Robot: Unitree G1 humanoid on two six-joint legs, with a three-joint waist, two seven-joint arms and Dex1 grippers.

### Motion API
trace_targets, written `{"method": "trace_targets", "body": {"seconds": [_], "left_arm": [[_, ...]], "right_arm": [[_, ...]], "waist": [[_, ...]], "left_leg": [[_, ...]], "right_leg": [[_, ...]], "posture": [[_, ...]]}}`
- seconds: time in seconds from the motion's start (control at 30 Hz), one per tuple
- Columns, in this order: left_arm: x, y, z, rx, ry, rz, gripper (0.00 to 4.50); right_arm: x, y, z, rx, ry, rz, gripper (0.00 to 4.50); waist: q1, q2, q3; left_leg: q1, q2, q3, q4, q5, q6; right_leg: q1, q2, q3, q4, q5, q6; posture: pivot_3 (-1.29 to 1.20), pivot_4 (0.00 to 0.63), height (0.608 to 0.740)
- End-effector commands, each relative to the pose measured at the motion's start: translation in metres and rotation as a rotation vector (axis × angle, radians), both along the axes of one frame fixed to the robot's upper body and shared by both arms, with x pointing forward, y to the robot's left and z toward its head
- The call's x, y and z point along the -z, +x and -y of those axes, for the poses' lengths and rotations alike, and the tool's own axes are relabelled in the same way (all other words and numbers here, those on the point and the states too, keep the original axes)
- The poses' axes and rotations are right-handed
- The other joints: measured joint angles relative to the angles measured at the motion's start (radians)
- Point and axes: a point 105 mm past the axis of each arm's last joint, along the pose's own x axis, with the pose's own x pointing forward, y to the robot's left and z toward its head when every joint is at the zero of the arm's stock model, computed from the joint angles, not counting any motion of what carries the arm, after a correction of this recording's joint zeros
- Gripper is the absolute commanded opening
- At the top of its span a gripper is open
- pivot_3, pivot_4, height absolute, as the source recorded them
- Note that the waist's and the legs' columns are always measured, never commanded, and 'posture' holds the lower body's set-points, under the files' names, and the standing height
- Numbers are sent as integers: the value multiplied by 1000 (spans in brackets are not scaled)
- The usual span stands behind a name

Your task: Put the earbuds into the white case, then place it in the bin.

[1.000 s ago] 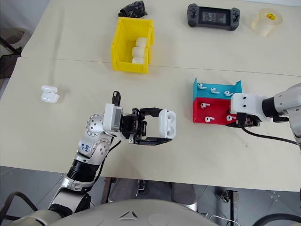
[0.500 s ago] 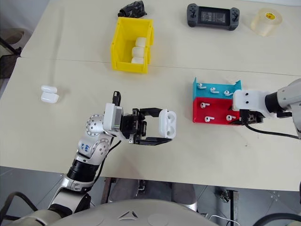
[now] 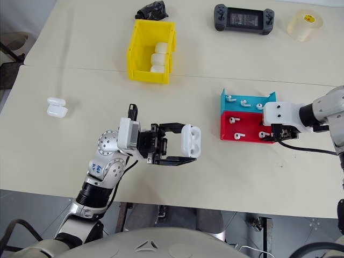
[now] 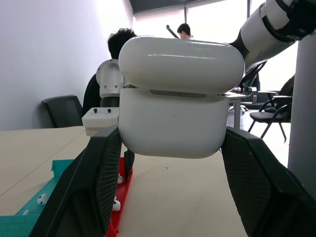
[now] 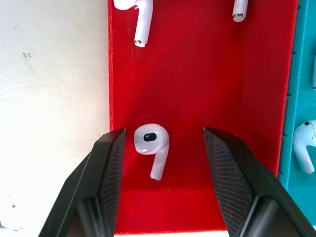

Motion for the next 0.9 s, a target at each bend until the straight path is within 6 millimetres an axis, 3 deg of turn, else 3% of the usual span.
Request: {"method": "trace_targets", "body": {"seconds": [0.03,0.13,0.23,0.33,0.7,0.8,0.9], "left_arm": [[-9,-5,0,9,-29,40,2720],[-9,-6,0,9,-28,40,2720],[-9,-6,-1,10,-28,41,2720],[-10,-6,-1,10,-27,41,2720],[-11,-4,-2,13,-26,45,2720],[-11,-4,-1,14,-26,46,2720],[-11,-4,-1,12,-27,47,2720]], "right_arm": [[-4,0,1,-13,-20,7,2555],[-3,0,1,-19,-21,4,2555],[-2,-1,0,-23,-20,-4,1960],[-2,-2,-1,-21,-14,-5,1011],[-3,-5,-4,-25,-5,-10,1011],[-2,-4,-4,-21,-3,-8,574],[-3,-4,-5,-16,5,-3,562]], "waist": [[0,0,0],[0,0,0],[0,0,0],[0,0,0],[0,0,0],[0,0,0],[0,0,0]], "left_leg": [[0,0,0,0,0,0],[0,0,0,0,0,0],[0,0,0,0,0,0],[0,0,0,0,0,0],[0,0,0,0,0,0],[0,0,0,0,0,0],[0,0,0,0,0,0]], "right_leg": [[0,0,0,0,0,0],[0,0,0,0,0,0],[0,0,0,0,0,0],[0,0,0,0,0,0],[0,0,0,0,0,0],[0,0,0,0,0,0],[0,0,0,0,0,0]], "posture": [[0,150,740],[0,150,740],[0,150,740],[0,150,740],[0,150,740],[0,150,740],[0,150,740]]}}
